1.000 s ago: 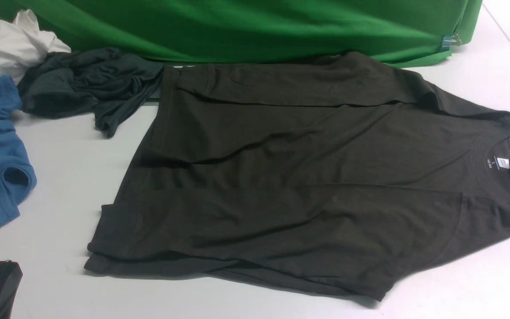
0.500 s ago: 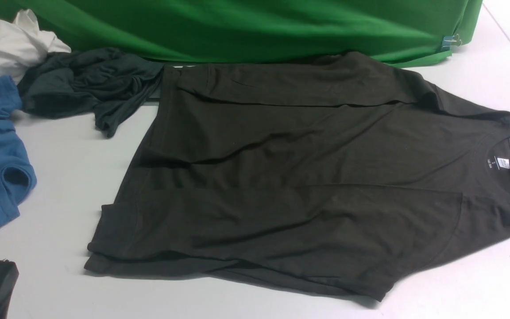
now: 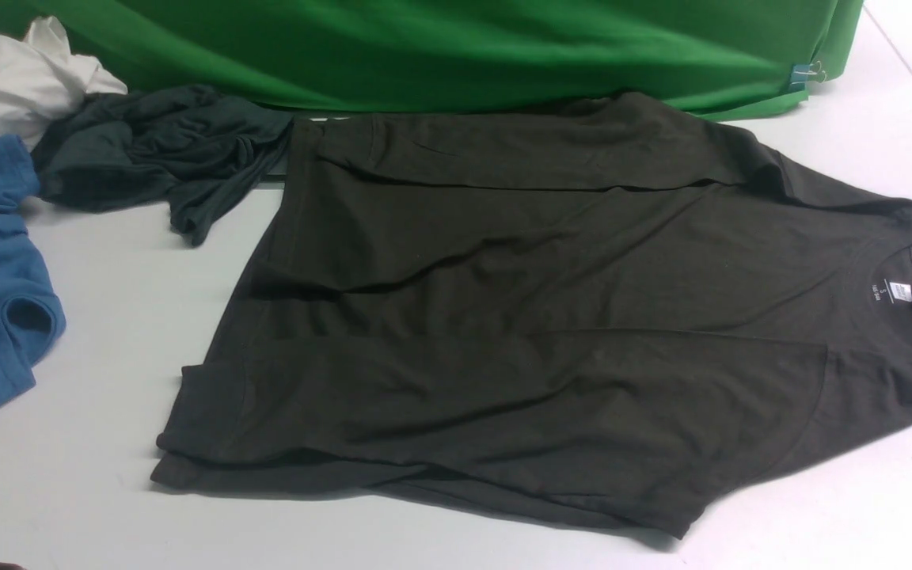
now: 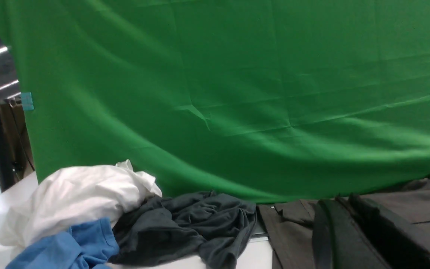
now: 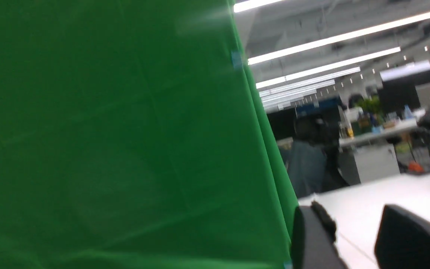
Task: Fold a long-sleeved shirt on a white desktop.
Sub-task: 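Grasp the left edge of the dark T-shirt lying flat on the table, then fold the left side of the black T-shirt inward over its body, then grab the top left corner of the dark shirt with the left gripper, then fold the left side of the dark shirt inward over its body with the left gripper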
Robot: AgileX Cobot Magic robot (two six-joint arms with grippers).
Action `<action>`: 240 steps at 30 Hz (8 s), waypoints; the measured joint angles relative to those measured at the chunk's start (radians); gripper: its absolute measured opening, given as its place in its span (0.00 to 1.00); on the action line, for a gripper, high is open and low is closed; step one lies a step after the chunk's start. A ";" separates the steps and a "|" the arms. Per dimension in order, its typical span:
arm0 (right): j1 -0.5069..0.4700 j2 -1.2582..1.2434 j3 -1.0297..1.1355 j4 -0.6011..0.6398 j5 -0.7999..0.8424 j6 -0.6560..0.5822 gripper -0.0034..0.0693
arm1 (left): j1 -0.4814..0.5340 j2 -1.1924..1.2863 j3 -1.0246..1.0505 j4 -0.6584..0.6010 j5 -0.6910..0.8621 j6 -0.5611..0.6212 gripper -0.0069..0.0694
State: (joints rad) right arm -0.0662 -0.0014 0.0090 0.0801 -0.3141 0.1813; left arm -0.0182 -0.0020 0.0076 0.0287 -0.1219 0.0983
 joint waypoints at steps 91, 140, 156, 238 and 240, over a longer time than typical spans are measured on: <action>0.438 0.971 -0.998 0.015 1.280 -0.321 0.38 | 0.000 1.951 -1.269 -0.338 1.014 0.601 0.13; 0.438 0.972 -0.998 0.022 1.144 -0.321 0.38 | -0.121 2.064 -1.642 -0.120 0.735 -0.098 0.87; 0.438 1.013 -0.999 0.124 1.067 -0.324 0.38 | -0.030 2.382 -2.046 -0.531 0.800 -0.107 0.82; 0.438 1.013 -0.999 0.128 1.136 -0.321 0.38 | -0.080 2.149 -1.869 -0.159 1.337 -0.120 0.14; 0.438 1.013 -0.999 0.128 1.136 -0.321 0.38 | -0.080 2.150 -1.834 -0.160 1.326 -0.131 0.16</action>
State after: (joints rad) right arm 0.3721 1.0112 -0.9899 0.2077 0.8223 -0.1392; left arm -0.0978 2.1485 -1.8263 -0.1313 1.2044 -0.0328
